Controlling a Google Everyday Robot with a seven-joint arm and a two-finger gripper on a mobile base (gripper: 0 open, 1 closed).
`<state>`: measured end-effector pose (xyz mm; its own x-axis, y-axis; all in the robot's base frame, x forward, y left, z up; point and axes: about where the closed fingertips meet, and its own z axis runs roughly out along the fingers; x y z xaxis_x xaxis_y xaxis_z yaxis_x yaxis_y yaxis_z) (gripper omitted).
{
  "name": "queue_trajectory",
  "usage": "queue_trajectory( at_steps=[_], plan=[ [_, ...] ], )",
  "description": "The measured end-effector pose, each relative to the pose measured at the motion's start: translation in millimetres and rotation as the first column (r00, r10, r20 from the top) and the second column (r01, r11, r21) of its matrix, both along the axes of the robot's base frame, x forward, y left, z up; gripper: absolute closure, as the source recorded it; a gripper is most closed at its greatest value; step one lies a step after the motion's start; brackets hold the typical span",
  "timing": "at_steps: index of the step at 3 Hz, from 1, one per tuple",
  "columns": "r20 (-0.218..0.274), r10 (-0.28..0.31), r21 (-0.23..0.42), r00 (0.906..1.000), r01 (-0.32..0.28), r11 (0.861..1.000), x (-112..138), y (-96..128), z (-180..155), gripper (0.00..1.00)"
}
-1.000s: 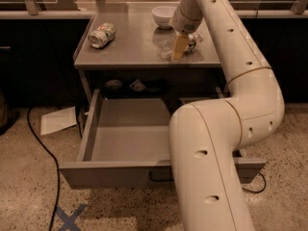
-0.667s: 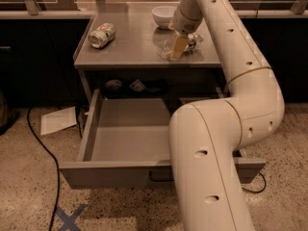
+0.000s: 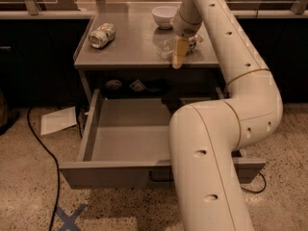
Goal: Place water bottle into top drawer
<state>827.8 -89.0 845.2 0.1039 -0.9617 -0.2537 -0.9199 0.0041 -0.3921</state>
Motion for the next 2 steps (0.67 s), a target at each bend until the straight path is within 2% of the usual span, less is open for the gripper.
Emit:
queue_trajectory(
  at_steps=[1, 2],
  plan=[
    [0.0, 0.0, 0.0, 1.0, 0.0, 1.0, 0.0, 0.0, 0.0, 0.0],
    [0.0, 0.0, 0.0, 1.0, 0.0, 1.0, 0.0, 0.0, 0.0, 0.19]
  ],
)
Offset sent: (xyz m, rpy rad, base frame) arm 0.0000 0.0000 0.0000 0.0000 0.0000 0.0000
